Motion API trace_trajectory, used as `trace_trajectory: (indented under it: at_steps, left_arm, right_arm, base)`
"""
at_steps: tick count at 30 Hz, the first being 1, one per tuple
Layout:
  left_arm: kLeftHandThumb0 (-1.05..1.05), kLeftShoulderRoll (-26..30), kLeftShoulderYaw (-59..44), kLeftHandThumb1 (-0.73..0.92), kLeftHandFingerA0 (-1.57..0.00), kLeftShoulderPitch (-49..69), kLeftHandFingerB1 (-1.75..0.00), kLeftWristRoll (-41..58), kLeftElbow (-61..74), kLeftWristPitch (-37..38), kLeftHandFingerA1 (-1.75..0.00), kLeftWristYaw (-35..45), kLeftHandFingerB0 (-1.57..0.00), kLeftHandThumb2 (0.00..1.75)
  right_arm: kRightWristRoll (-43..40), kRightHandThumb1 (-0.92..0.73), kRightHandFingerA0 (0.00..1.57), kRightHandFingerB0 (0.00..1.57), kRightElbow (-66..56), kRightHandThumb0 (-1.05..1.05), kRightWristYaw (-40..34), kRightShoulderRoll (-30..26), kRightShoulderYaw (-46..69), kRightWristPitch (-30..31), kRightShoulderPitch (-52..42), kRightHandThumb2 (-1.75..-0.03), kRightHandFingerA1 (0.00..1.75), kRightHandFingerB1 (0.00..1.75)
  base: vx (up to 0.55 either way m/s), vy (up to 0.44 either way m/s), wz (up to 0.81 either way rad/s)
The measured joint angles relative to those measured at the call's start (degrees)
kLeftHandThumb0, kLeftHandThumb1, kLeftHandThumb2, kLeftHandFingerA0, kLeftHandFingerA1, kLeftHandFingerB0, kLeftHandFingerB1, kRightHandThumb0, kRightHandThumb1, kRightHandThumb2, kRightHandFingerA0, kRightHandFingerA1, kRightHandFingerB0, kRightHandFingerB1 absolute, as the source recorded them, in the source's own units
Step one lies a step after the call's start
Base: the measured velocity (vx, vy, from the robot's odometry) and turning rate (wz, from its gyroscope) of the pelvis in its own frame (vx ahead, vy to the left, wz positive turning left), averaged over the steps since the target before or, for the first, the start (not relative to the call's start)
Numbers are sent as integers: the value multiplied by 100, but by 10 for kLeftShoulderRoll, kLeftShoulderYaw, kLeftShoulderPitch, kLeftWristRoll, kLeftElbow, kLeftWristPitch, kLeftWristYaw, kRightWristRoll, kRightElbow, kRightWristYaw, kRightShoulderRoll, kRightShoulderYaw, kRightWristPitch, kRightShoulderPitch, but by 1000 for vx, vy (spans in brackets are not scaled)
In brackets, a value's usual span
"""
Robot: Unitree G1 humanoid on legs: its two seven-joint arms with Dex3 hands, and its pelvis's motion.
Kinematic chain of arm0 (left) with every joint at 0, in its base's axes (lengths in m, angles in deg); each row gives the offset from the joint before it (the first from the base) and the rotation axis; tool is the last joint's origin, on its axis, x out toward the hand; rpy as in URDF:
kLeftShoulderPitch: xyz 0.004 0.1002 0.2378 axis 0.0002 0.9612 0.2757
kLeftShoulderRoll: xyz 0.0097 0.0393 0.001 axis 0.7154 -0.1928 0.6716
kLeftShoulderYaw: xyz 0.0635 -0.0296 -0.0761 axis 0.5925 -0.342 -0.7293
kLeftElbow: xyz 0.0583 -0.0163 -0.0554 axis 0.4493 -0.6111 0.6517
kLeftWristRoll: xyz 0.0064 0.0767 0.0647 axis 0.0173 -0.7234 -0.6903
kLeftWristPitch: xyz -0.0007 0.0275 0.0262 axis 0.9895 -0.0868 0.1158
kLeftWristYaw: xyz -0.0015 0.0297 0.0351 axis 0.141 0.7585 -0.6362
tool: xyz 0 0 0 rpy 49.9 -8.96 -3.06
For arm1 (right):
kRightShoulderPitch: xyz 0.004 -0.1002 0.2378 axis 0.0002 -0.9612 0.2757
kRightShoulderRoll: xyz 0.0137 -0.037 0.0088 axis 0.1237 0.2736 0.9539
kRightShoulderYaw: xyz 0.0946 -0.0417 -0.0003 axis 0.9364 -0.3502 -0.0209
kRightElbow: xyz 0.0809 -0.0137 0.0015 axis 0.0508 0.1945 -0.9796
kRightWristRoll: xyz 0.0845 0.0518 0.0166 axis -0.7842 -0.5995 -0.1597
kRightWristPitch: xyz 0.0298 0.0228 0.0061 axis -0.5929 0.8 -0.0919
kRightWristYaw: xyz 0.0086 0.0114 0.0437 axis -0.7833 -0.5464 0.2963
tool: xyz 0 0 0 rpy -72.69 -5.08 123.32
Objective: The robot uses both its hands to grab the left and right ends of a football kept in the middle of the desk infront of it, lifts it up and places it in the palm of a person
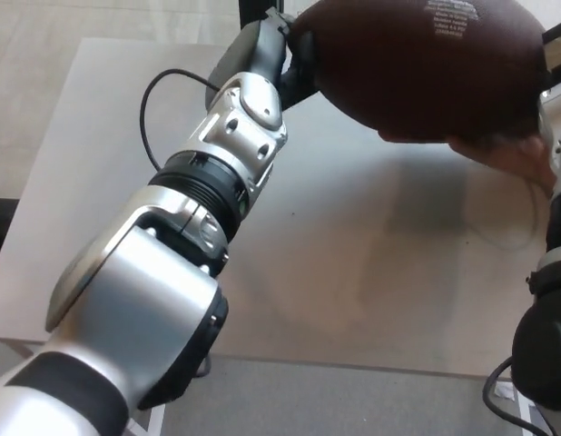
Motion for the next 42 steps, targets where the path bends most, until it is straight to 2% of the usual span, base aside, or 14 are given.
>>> trace_trajectory:
  at_steps: [4, 8, 10, 12, 13, 16, 19, 28, 31, 34, 37, 38, 40, 42]
  left_arm:
    - [-40, 9, 68, 69, -62, 0, -36, -27, -4, -3, -106, 13, -26, 61]
    - [-46, 15, 122, 68, -37, 0, -46, -49, -5, -3, -85, 25, -34, 60]
    - [-54, 20, 149, 68, -12, 0, -43, -61, -6, -4, -66, 35, -23, 61]
    - [-35, 24, 168, 52, -5, 0, -50, -70, -6, -4, -56, 46, 0, 104]
    - [-60, 25, 175, 46, 0, 0, -25, -73, -6, -4, -39, 52, 0, 88]
    - [-57, 30, 181, 70, 0, -2, -20, -79, -3, -4, -39, 67, 0, 62]
    - [-55, 37, 182, 69, 0, -9, -21, -82, 3, -7, -39, 88, 0, 61]
    - [-47, 87, 154, 52, -3, -7, -17, -97, 93, -18, -51, 148, -2, 76]
    - [-61, 108, 108, 56, -1, 16, 0, -97, 156, -18, -37, 156, 0, 82]
    - [-83, 122, 44, 55, 0, 48, 0, -89, 212, -15, -33, 155, 0, 83]
    - [-78, 131, -11, 61, -4, 78, 0, -80, 263, -10, -46, 150, 0, 85]
    - [-100, 136, -33, 64, -1, 89, -4, -77, 286, -8, -17, 149, 0, 92]
    - [-83, 149, -72, 65, -2, 112, 0, -69, 325, -2, -46, 148, 0, 89]
    - [-105, 163, -113, 71, -1, 142, -13, -58, 365, -1, -40, 150, 0, 102]
  right_arm:
    - [5, -59, 121, 79, 0, -32, 2, 1, -17, -2, -15, -98, 138, 86]
    - [11, -77, 93, 63, -1, -31, 3, 2, -32, -8, -27, -66, 174, 58]
    - [14, -81, 89, 23, -2, -47, 4, 2, -43, -10, -34, -63, 92, 30]
    - [20, -62, 90, 8, -3, -56, 7, 1, -60, -10, -41, -88, 79, 39]
    - [23, -66, 51, 0, -4, -60, 9, 0, -69, -10, -45, -98, 62, 22]
    - [31, -81, 45, 0, -5, -60, 15, -3, -91, -10, -54, -71, 59, 5]
    - [40, -70, 10, 0, -5, -84, 23, -13, -117, -9, -63, -98, 50, 7]
    - [64, -83, 32, 0, -6, -70, 62, -52, -188, -1, -91, -65, 77, 0]
    - [75, -78, 0, 0, -11, -102, 77, -71, -210, 1, -104, -104, 1, 3]
    - [84, -75, 1, 0, -18, -103, 83, -85, -225, 7, -108, -104, 35, 8]
    - [91, -88, 0, 0, -29, -86, 89, -101, -234, 13, -109, -66, 0, 0]
    - [94, -81, 0, 0, -34, -105, 93, -111, -239, 16, -109, -112, 16, 11]
    - [98, -83, 0, 0, -50, -105, 102, -129, -245, 21, -112, -116, 15, 15]
    - [98, -89, 0, 0, -71, -94, 112, -150, -244, 26, -116, -66, 0, 0]
  base:
    - [0, 0, 0]
    - [0, 0, 0]
    - [0, 0, 0]
    - [0, 0, 0]
    - [0, 0, 0]
    - [0, 0, 0]
    - [0, 0, 0]
    - [0, 0, 0]
    - [0, 0, 0]
    - [0, 0, 0]
    - [0, 0, 0]
    - [0, 0, 0]
    - [0, 0, 0]
    - [0, 0, 0]
